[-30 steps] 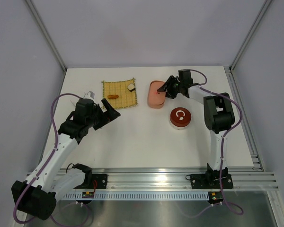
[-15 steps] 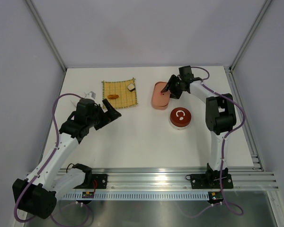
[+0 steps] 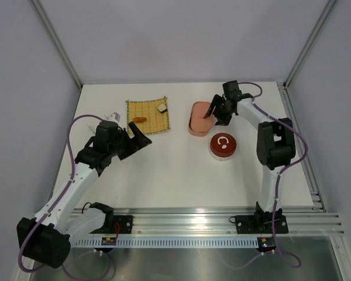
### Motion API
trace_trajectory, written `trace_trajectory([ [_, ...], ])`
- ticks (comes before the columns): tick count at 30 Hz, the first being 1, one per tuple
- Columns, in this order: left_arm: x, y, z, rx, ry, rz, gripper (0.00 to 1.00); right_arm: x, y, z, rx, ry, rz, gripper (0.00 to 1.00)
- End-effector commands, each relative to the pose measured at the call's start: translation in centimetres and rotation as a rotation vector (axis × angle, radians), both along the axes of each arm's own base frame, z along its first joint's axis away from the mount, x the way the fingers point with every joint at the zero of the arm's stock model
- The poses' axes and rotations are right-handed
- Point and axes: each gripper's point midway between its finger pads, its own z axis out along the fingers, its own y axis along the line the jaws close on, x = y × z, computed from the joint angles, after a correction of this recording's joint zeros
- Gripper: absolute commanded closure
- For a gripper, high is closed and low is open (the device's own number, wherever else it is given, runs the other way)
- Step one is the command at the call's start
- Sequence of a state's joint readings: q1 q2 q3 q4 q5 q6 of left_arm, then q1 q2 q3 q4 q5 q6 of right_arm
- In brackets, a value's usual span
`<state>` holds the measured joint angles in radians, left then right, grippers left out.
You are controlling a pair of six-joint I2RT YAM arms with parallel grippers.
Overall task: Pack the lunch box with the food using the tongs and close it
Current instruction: Close the box lid on the packing box.
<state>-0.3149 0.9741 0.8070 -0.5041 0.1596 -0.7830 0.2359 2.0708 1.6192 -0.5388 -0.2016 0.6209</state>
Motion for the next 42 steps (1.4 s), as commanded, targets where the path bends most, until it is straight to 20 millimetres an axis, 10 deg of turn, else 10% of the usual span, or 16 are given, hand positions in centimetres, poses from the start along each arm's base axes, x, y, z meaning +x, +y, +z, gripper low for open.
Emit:
trace_trajectory([
  [1,0.7,-0.7,0.6,-0.034,-0.037,-0.025,0.06,-0.1,-1.0,2.9,-0.056,-0.066,0.001,0.30],
  [12,0.7,-0.8,0.3,-0.033,-0.028,-0.029,0.06,0.2,-0.8,2.7,-0.045,-0.075,0.004,0.82],
  [21,0.6,-0.7,0.0,-0.032,-0.022,-0.025,0.07,0.1,-0.1,2.5,-0.010,-0.072,0.008,0.99],
  [31,0.4,-0.6,0.0,-0.030,-0.024,-0.023,0.07,0.3,0.4,1.2,0.014,-0.058,0.014,0.98],
  [42,0.2,-0.6,-0.3,-0.035,-0.021,-0.024,0.07,0.2,-0.4,1.8,-0.040,-0.077,0.026,0.66],
])
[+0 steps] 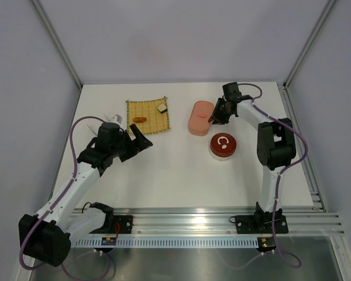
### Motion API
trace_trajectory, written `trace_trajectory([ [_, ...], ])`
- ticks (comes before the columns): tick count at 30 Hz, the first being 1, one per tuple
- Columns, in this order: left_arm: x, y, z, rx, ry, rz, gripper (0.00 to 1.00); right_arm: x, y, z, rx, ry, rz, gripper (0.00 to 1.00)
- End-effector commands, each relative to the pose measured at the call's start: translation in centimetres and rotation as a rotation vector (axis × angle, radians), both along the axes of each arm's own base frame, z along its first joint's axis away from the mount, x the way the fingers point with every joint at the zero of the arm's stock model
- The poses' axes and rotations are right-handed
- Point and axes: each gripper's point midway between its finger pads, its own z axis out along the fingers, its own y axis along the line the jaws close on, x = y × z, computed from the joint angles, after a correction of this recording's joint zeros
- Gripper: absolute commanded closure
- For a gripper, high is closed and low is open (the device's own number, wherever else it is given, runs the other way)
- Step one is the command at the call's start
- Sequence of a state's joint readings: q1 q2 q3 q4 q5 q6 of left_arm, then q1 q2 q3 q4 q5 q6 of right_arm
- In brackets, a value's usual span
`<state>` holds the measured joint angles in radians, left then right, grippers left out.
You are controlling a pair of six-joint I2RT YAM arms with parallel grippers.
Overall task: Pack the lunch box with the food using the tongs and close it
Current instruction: Close the box lid on the packing box.
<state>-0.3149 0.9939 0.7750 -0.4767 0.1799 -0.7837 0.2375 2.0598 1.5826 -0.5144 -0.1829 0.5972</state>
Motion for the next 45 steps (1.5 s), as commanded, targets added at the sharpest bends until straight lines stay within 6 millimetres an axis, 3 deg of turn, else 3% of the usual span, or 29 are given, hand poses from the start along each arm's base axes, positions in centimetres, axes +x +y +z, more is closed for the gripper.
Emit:
trace_trajectory([
  [1,0.3,-0.3,1.0,-0.030,-0.047,-0.007,0.07,0.5,-0.1,2.6,-0.016,-0.070,0.018,0.62],
  [4,0.3,-0.2,1.2,-0.030,-0.052,-0.006,0.07,0.5,-0.1,3.3,-0.023,-0.084,0.025,0.51],
  [7,0.3,-0.2,1.1,-0.027,-0.050,-0.006,0.07,0.5,-0.2,4.2,-0.049,-0.100,0.036,0.47],
  [12,0.2,-0.2,1.1,-0.029,-0.052,-0.003,0.07,1.3,-0.6,7.3,-0.144,-0.184,0.039,0.47],
  [14,0.2,-0.1,1.1,-0.030,-0.053,-0.001,0.07,1.1,0.1,7.8,-0.185,-0.191,0.080,0.48],
  [17,0.2,-0.1,1.1,-0.029,-0.051,0.000,0.07,2.2,0.7,9.2,-0.268,-0.235,0.097,0.48],
  [22,0.3,0.0,1.3,-0.025,-0.053,0.002,0.07,3.3,2.0,7.5,-0.284,-0.205,0.124,0.49],
  [24,0.2,0.0,1.4,-0.022,-0.053,0.001,0.07,3.8,2.3,5.8,-0.291,-0.176,0.129,0.49],
  [26,0.1,0.1,1.5,-0.019,-0.058,0.001,0.07,3.9,2.7,4.8,-0.294,-0.151,0.146,0.49],
  [27,0.1,0.1,1.5,-0.019,-0.057,0.001,0.07,3.9,2.7,3.0,-0.304,-0.118,0.155,0.49],
  [30,0.0,0.1,1.6,-0.017,-0.056,0.001,0.07,3.5,3.3,0.6,-0.321,-0.072,0.194,0.50],
  [33,0.0,0.2,1.6,-0.020,-0.059,0.004,0.07,3.2,3.3,0.1,-0.387,-0.066,0.209,0.51],
  [35,-0.1,0.2,1.6,-0.019,-0.059,0.001,0.07,3.3,3.3,0.8,-0.415,-0.086,0.212,0.51],
  [41,-0.1,0.3,1.5,-0.018,-0.058,0.006,0.07,3.5,4.0,7.2,-0.426,-0.233,0.181,0.51],
  [45,0.0,0.3,1.4,-0.016,-0.056,0.007,0.07,2.8,4.6,8.1,-0.458,-0.264,0.196,0.50],
])
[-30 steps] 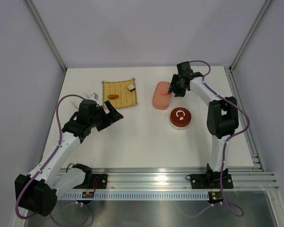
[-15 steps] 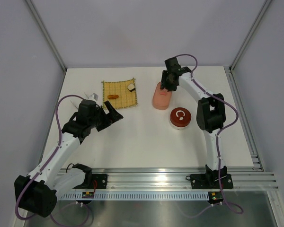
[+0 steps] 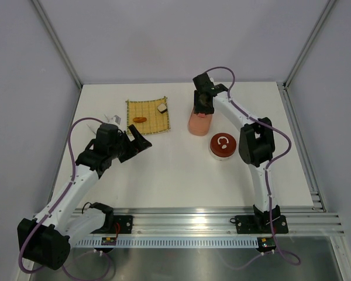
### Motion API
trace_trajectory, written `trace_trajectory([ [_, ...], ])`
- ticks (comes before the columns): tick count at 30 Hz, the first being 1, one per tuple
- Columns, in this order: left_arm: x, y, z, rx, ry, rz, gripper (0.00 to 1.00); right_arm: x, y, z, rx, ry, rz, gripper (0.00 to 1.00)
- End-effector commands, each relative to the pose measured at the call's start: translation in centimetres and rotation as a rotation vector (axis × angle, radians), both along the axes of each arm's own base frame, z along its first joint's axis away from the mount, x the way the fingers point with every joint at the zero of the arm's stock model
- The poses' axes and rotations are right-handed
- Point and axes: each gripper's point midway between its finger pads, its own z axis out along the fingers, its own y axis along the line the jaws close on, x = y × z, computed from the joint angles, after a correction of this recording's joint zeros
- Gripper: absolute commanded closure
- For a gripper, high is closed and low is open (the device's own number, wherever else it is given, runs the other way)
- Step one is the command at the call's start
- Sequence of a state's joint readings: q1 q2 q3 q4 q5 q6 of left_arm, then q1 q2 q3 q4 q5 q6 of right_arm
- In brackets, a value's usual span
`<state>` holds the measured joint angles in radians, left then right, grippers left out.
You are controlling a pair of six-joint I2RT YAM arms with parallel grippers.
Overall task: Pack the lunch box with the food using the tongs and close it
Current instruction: Close the box lid on the packing box.
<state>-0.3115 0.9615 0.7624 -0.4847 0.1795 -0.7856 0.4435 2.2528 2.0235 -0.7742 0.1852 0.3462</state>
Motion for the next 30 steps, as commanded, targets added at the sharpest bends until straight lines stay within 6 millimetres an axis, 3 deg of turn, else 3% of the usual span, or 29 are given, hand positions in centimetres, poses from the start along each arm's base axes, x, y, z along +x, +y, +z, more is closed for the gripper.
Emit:
trace_trajectory([
  [1,0.4,0.1,1.1,-0.011,-0.044,0.002,0.07,-0.2,0.1,5.4,-0.026,-0.124,0.010,0.50],
  [8,0.4,0.0,0.9,-0.010,-0.039,0.002,0.07,-3.3,0.7,-1.8,-0.098,0.023,0.052,0.50],
  [11,0.4,0.0,0.8,-0.010,-0.038,0.001,0.07,-4.1,0.7,-3.6,-0.139,0.065,0.063,0.50],
  [13,0.4,0.0,0.8,-0.014,-0.034,0.001,0.07,-4.2,0.4,-3.2,-0.149,0.068,0.057,0.51],
  [20,0.3,0.0,0.5,-0.016,-0.030,0.005,0.07,-3.0,1.2,5.8,-0.042,-0.116,0.051,0.50],
  [23,0.3,0.1,0.5,-0.015,-0.030,0.006,0.07,-3.2,1.7,7.5,-0.012,-0.145,0.060,0.50],
  [25,0.3,0.1,0.5,-0.013,-0.031,0.006,0.07,-3.3,2.2,7.5,0.000,-0.151,0.067,0.50],
  [30,0.2,0.2,0.4,-0.009,-0.027,0.008,0.07,-4.3,3.1,2.3,0.004,-0.040,0.095,0.49],
])
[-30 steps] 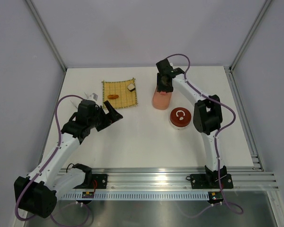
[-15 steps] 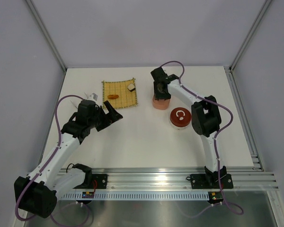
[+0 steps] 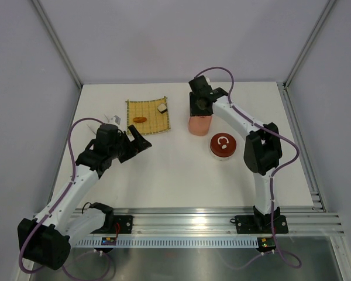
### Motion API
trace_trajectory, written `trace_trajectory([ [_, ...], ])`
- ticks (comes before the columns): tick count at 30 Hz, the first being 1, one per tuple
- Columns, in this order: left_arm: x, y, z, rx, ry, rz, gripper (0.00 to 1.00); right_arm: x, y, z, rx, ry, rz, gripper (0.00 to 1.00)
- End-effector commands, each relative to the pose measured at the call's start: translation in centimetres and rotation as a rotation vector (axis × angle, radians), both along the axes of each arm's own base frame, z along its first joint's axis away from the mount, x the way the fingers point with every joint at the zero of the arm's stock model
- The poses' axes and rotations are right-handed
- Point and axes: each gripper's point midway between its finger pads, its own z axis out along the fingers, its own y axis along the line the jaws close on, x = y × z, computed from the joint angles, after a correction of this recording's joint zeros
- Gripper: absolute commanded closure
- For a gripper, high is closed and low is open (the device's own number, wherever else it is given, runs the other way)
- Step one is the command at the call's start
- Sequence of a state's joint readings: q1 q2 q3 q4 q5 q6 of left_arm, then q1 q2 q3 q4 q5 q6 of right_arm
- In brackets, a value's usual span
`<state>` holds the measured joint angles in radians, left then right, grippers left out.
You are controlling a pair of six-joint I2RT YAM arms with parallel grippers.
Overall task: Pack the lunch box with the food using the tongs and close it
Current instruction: Close the box lid on the packing box.
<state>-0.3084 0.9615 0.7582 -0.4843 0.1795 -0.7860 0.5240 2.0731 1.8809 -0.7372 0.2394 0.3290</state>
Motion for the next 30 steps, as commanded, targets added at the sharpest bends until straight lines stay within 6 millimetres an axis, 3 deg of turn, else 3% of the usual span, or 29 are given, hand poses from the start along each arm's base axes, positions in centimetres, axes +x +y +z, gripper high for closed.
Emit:
trace_trajectory([
  [1,0.2,0.1,0.6,-0.009,-0.031,0.006,0.07,-1.0,1.7,-3.5,0.024,0.068,0.047,0.49],
  [2,0.2,0.1,0.6,-0.010,-0.033,0.006,0.07,-1.2,1.7,-6.0,0.000,0.111,0.053,0.49],
  [4,0.2,0.1,0.5,-0.009,-0.031,0.002,0.07,-1.4,1.1,-8.4,-0.058,0.172,0.057,0.50],
  [5,0.2,0.0,0.6,-0.010,-0.031,0.001,0.07,-1.7,0.6,-11.0,-0.107,0.224,0.050,0.51],
  [7,0.1,0.1,0.6,-0.010,-0.030,0.001,0.07,-2.1,-0.3,-11.7,-0.147,0.255,0.030,0.53],
  [10,0.1,0.1,0.7,-0.011,-0.034,0.003,0.07,-1.8,0.1,-9.2,-0.098,0.188,0.034,0.54],
  [11,0.1,0.1,0.7,-0.011,-0.034,0.004,0.07,-1.4,0.4,-6.8,-0.071,0.142,0.035,0.53],
  [14,0.2,0.1,0.8,-0.014,-0.037,0.002,0.07,-0.7,0.6,-2.5,-0.036,0.064,0.036,0.53],
  [19,0.3,0.0,0.9,-0.017,-0.039,-0.002,0.07,0.1,0.3,3.0,-0.014,-0.061,0.021,0.52],
  [25,0.1,0.1,0.9,-0.009,-0.036,-0.005,0.07,0.3,-0.9,3.8,-0.007,-0.079,-0.020,0.50],
  [27,0.1,0.1,1.1,-0.007,-0.042,-0.003,0.07,0.2,-1.1,5.0,0.023,-0.114,-0.034,0.48],
  [30,0.0,0.2,1.1,-0.001,-0.043,-0.005,0.07,-0.7,-2.3,5.5,0.035,-0.143,-0.071,0.31],
])
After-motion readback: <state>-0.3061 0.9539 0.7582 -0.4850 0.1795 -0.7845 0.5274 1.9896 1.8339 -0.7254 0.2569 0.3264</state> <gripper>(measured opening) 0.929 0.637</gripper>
